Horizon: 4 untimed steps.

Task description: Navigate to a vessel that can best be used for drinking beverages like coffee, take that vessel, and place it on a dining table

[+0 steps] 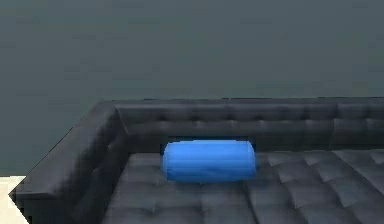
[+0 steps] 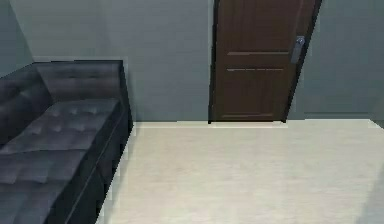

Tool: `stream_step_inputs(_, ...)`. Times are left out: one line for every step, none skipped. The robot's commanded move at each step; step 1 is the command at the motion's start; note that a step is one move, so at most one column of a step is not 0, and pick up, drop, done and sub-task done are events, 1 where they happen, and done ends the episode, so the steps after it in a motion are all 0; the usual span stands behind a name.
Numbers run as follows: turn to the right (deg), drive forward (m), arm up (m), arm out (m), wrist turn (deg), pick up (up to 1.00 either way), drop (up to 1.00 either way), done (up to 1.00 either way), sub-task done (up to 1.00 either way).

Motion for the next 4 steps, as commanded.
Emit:
stream_step_inputs(-45.0,0.00,0.00,0.00,0.0,0.00,0.00,0.00,0.00)
stream_step_inputs(-39.0,0.00,0.00,0.00,0.0,0.00,0.00,0.00,0.00)
stream_step_inputs(0.0,0.90,0.00,0.00,0.0,0.00,0.00,0.00,0.00)
stream_step_inputs(12.0,0.00,0.00,0.00,0.0,0.00,0.00,0.00,0.00)
